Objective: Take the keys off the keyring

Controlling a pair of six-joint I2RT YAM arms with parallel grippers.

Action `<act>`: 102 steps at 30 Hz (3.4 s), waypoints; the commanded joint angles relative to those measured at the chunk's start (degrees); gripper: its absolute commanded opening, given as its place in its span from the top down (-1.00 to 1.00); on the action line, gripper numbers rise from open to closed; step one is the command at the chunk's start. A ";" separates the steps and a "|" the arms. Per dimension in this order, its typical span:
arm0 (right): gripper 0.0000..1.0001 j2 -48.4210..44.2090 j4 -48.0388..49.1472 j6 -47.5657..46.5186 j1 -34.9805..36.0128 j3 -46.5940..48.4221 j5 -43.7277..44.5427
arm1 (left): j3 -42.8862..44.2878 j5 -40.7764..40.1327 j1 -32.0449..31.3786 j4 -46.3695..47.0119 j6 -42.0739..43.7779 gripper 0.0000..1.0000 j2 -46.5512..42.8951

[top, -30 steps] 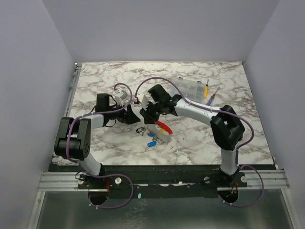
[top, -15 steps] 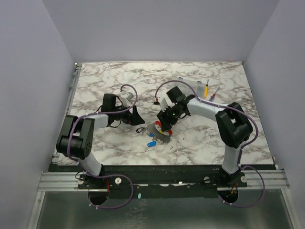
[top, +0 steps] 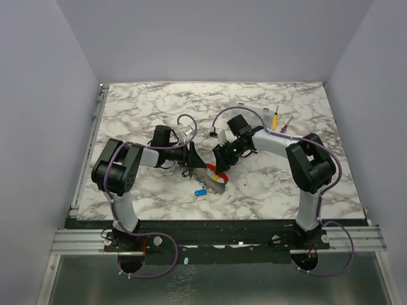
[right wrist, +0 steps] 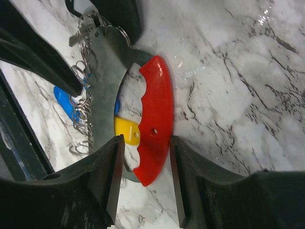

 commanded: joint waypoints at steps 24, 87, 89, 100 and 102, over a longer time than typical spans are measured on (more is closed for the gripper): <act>-0.31 -3.61 5.04 0.30 -4.92 -6.58 -12.39 | -6.53 0.96 -1.51 12.45 -10.14 1.00 -1.87; 0.99 -14.85 -37.60 -36.53 7.84 13.73 20.26 | -0.52 -1.01 -1.33 -33.72 70.69 -0.82 -22.48; 0.99 -14.24 -38.06 -36.57 7.93 14.69 24.25 | -1.74 -2.02 -1.50 -32.64 70.95 -0.82 -23.10; 0.99 -14.71 -38.59 -34.80 8.94 21.88 21.75 | -6.45 0.84 -1.91 -20.10 63.05 -0.80 -24.02; 0.99 -15.43 -37.63 -34.57 8.95 22.42 21.16 | -7.79 1.67 -2.41 -13.86 57.43 -0.80 -23.96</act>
